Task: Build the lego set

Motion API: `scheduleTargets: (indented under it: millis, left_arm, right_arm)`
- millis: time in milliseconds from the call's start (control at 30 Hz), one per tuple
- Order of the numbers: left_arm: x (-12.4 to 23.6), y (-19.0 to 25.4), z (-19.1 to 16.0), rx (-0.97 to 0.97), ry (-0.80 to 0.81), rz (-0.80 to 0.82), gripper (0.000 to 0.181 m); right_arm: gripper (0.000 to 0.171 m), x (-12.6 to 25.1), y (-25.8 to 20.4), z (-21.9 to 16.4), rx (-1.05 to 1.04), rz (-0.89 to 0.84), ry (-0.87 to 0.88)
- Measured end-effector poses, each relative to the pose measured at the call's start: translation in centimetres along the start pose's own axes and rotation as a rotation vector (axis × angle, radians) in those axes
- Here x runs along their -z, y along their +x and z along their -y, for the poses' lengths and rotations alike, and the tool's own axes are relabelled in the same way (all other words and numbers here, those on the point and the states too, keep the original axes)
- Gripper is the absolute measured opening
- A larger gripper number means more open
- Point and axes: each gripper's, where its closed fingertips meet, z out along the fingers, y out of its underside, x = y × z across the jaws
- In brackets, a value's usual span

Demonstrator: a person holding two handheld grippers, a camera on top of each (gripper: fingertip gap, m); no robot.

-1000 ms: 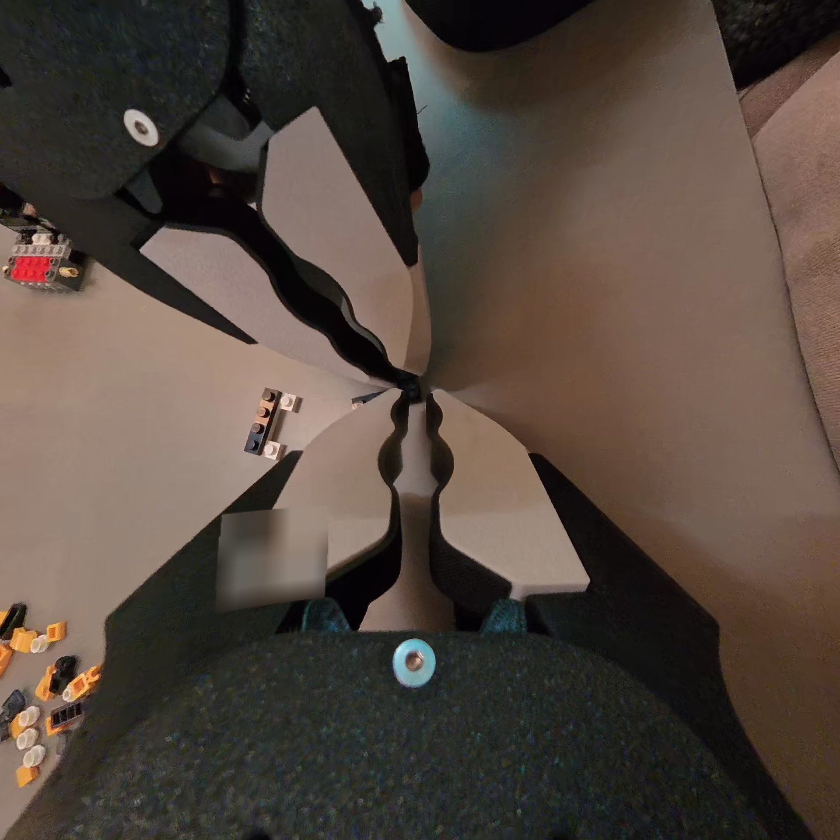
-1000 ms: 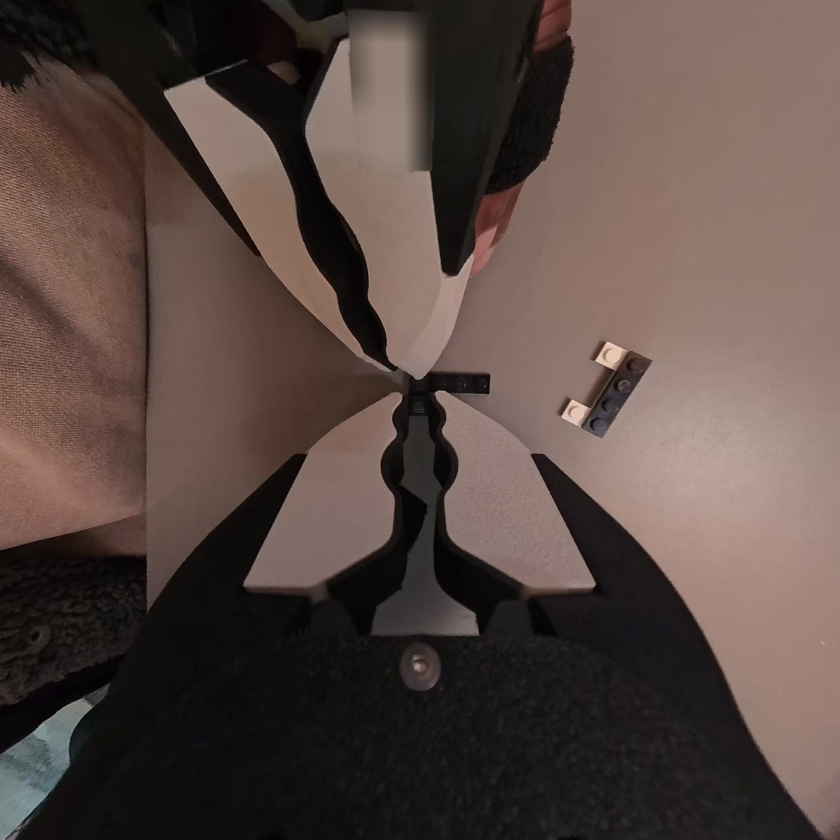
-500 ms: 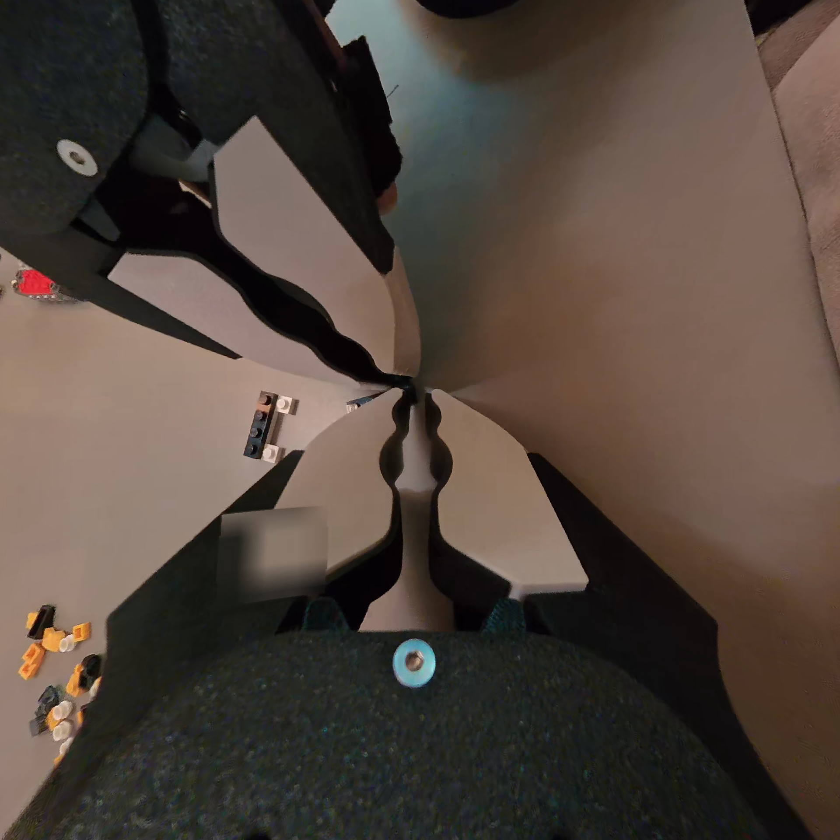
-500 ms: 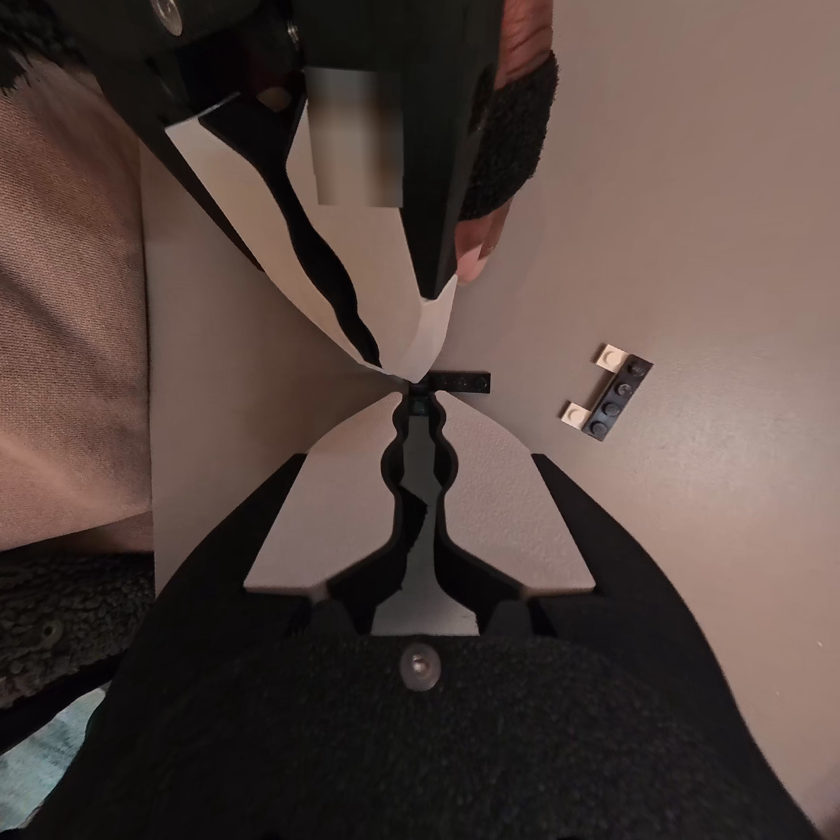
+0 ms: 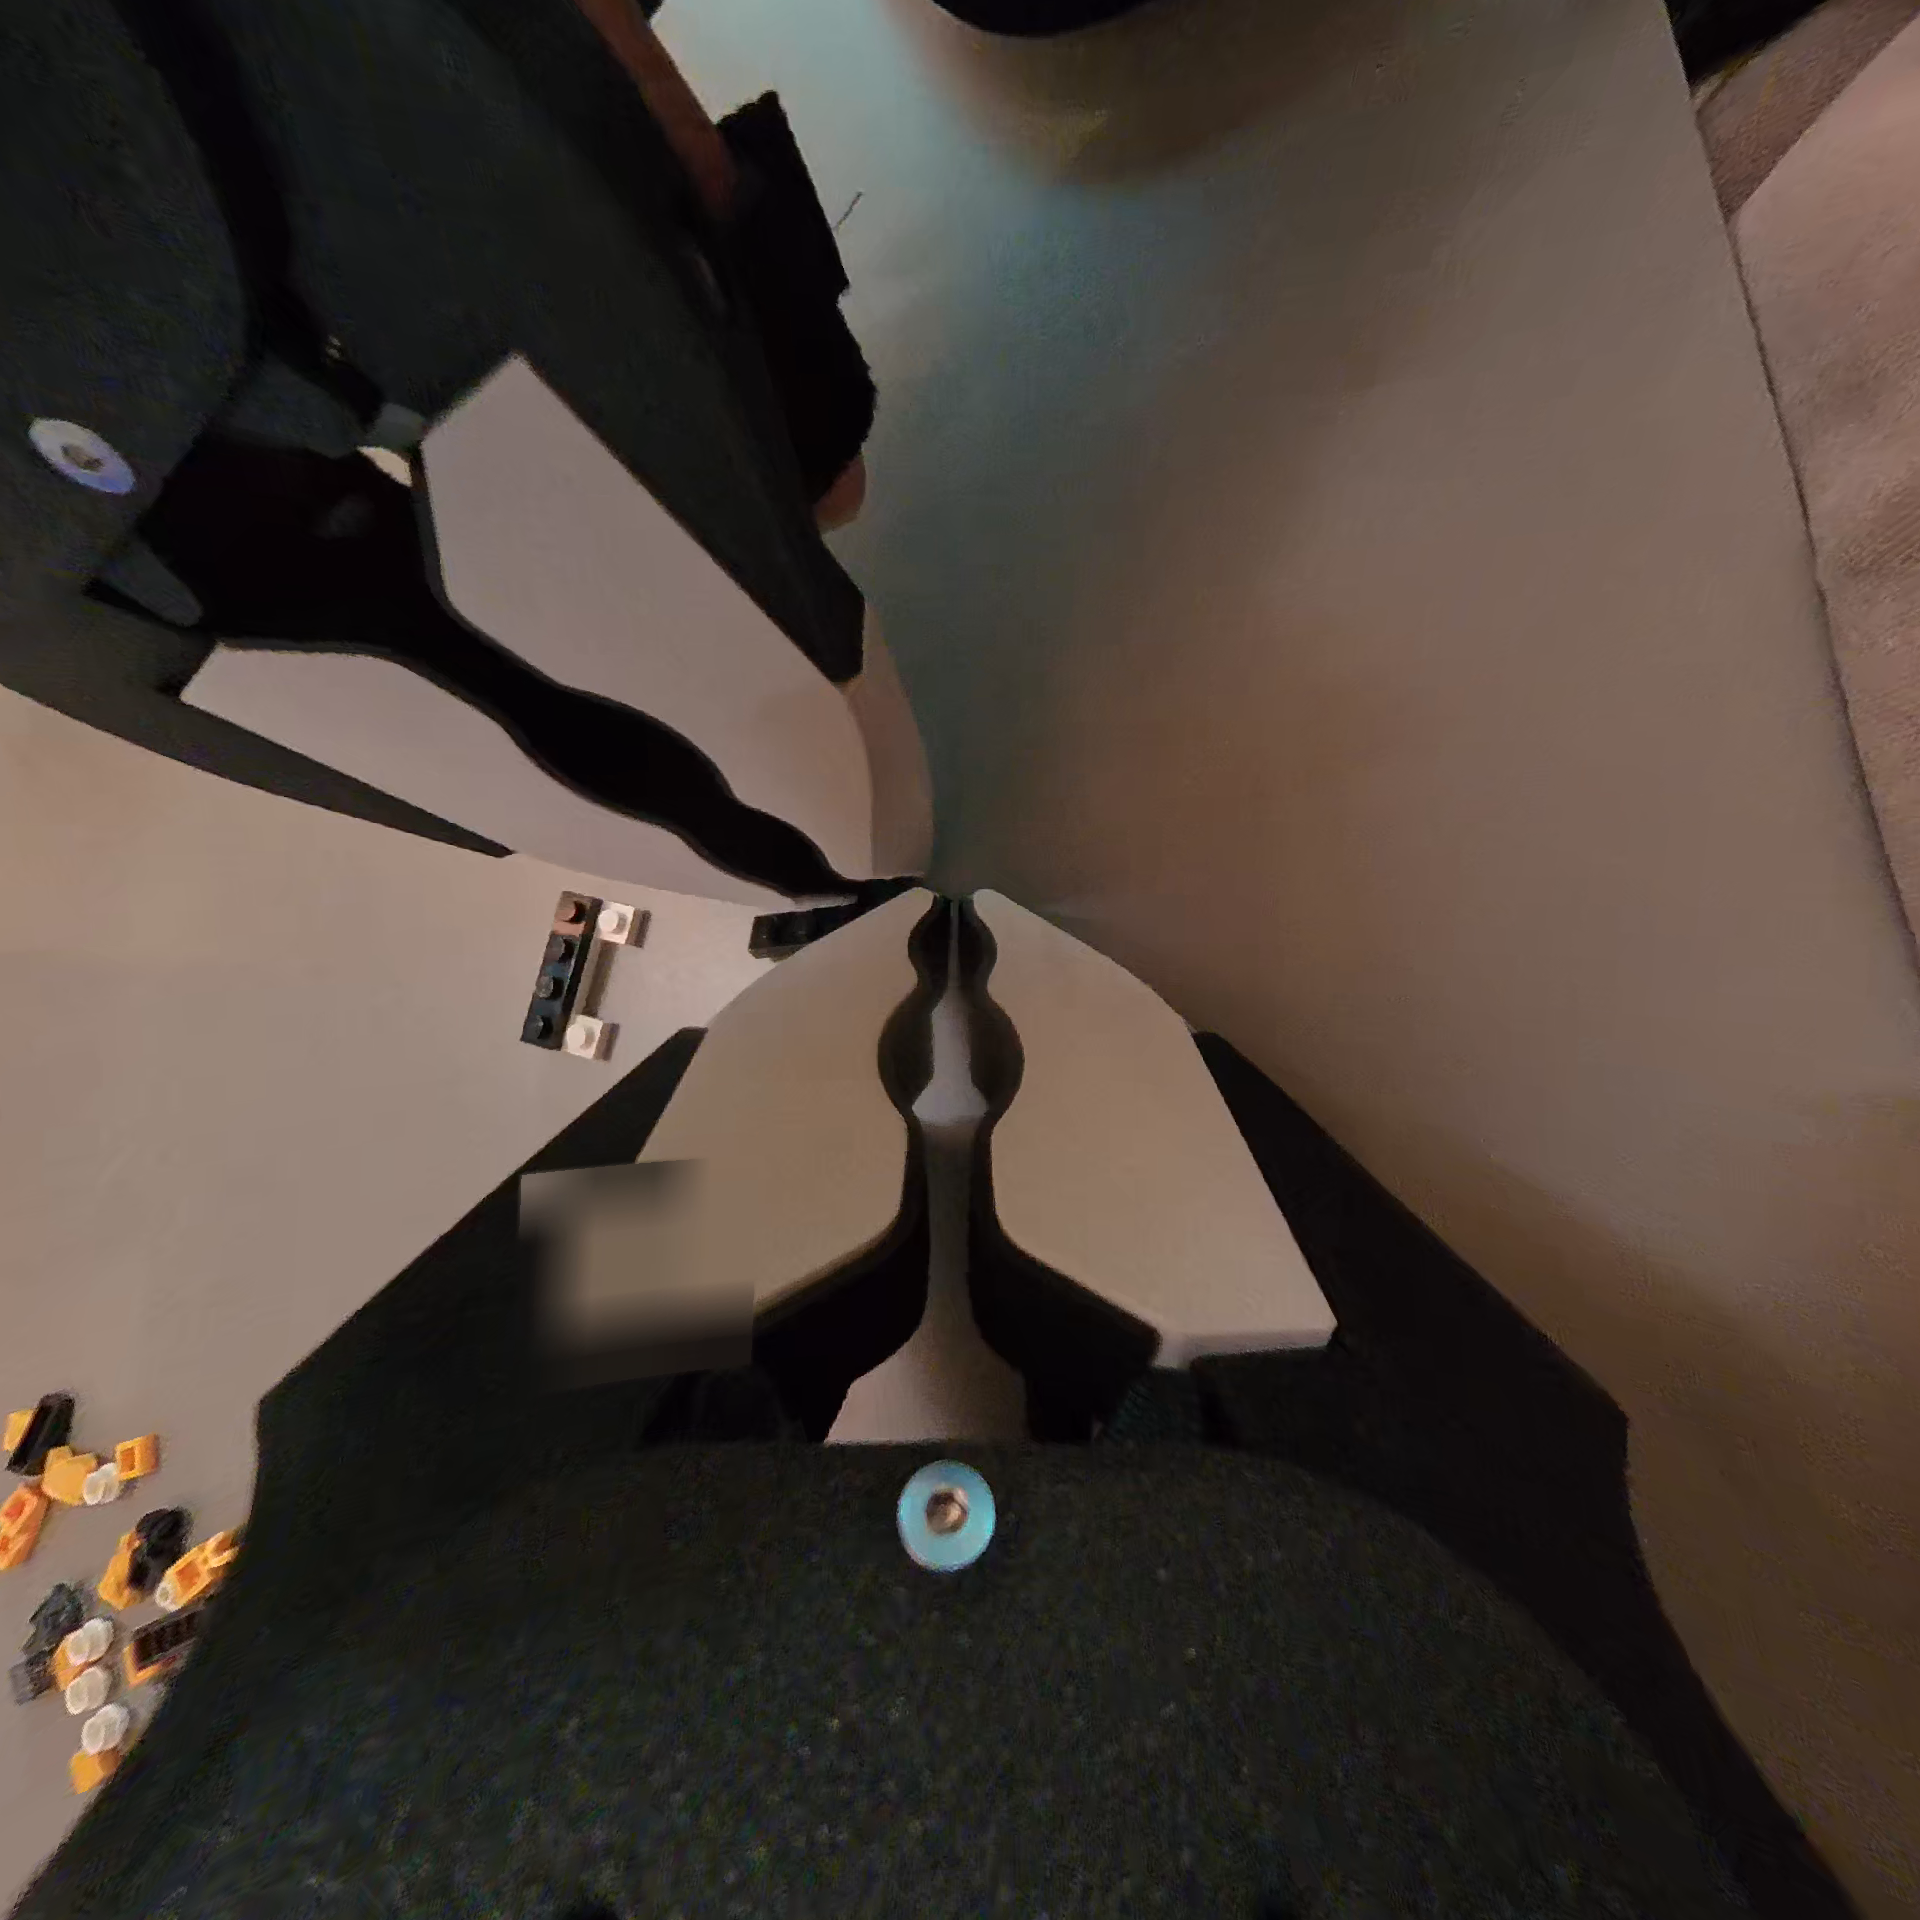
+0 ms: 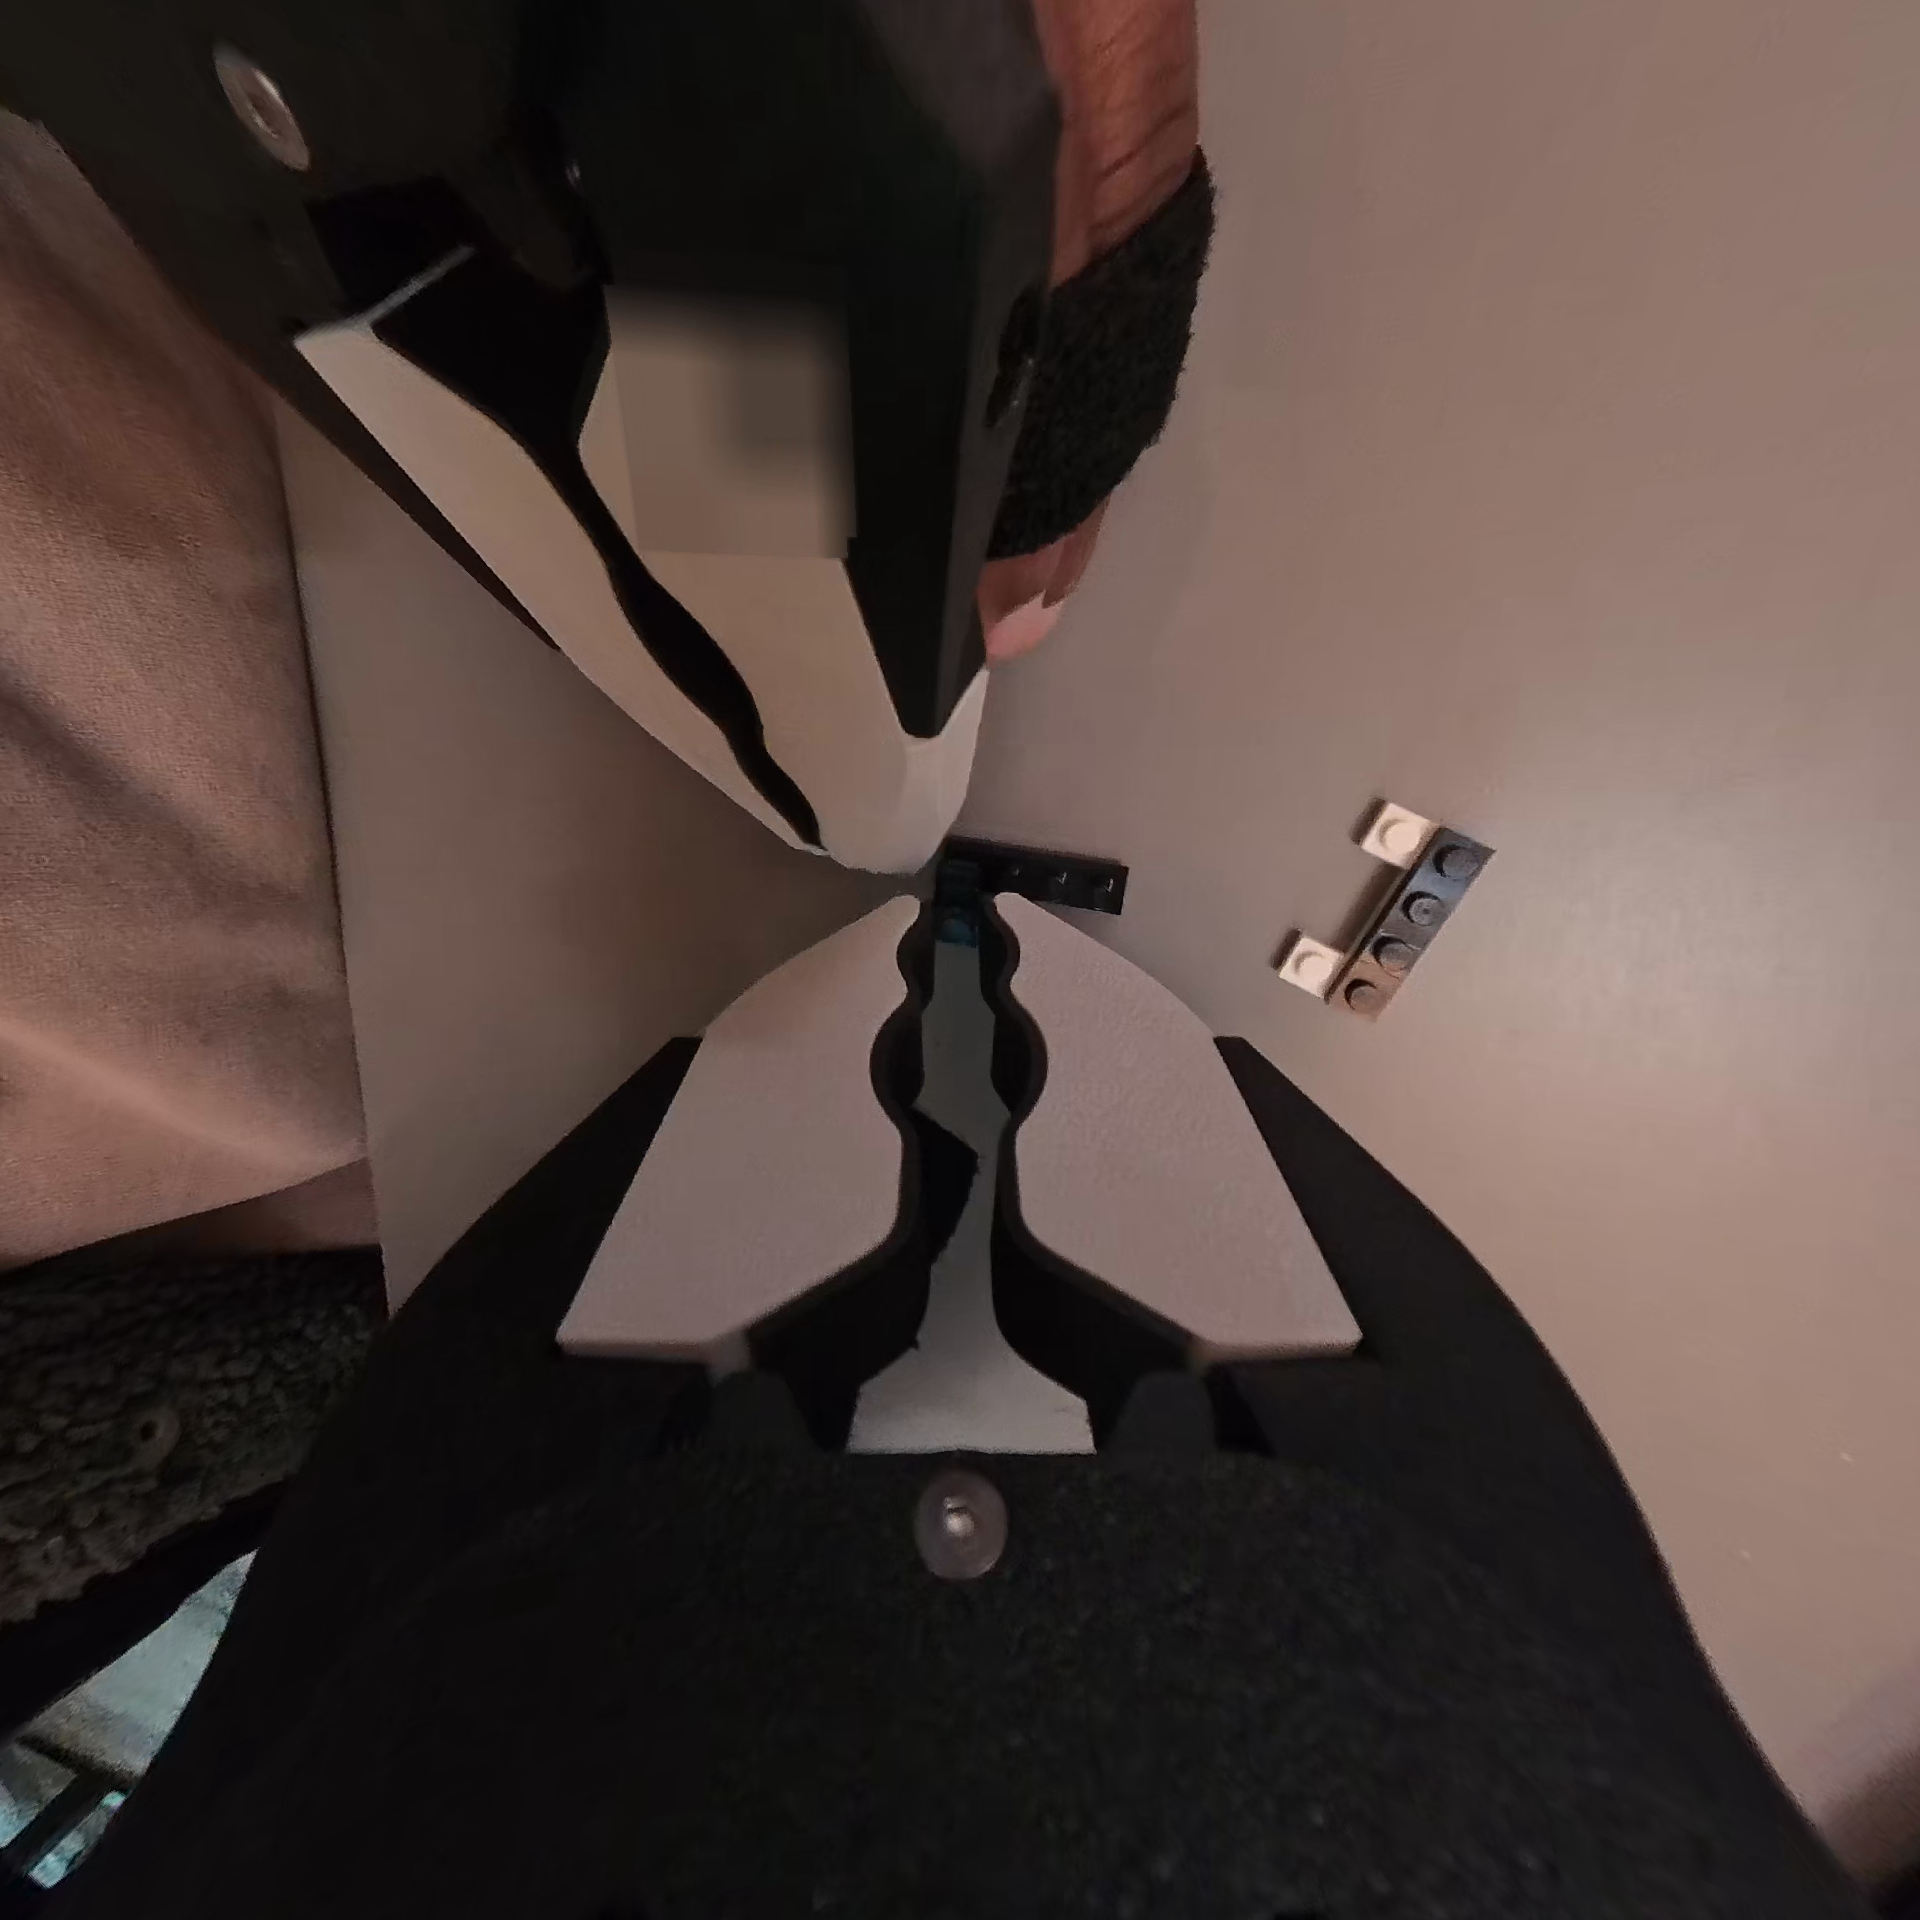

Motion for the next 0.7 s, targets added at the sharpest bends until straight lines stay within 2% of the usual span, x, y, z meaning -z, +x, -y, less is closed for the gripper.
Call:
scheduleTargets:
  millis: [200, 467, 700]
  left_arm:
    - [0.96, -0.5, 0.02, 0.02, 0.027, 0.002, 0.002]
    - [0.83, -0.83, 0.37, -0.011, 0.039, 0.041, 0.01]
    - [0.39, -0.68, -0.13, -0.025, 0.012, 0.047, 0.01]
  right_arm:
    - [0.008, 0.1, 0.02, -0.03, -0.008, 0.002, -0.011]
    - [0.008, -0.05, -0.02, 0.11, -0.009, 0.008, -0.024]
    - [0.008, -0.08, 0.0, 0.21, -0.007, 0.014, -0.039]
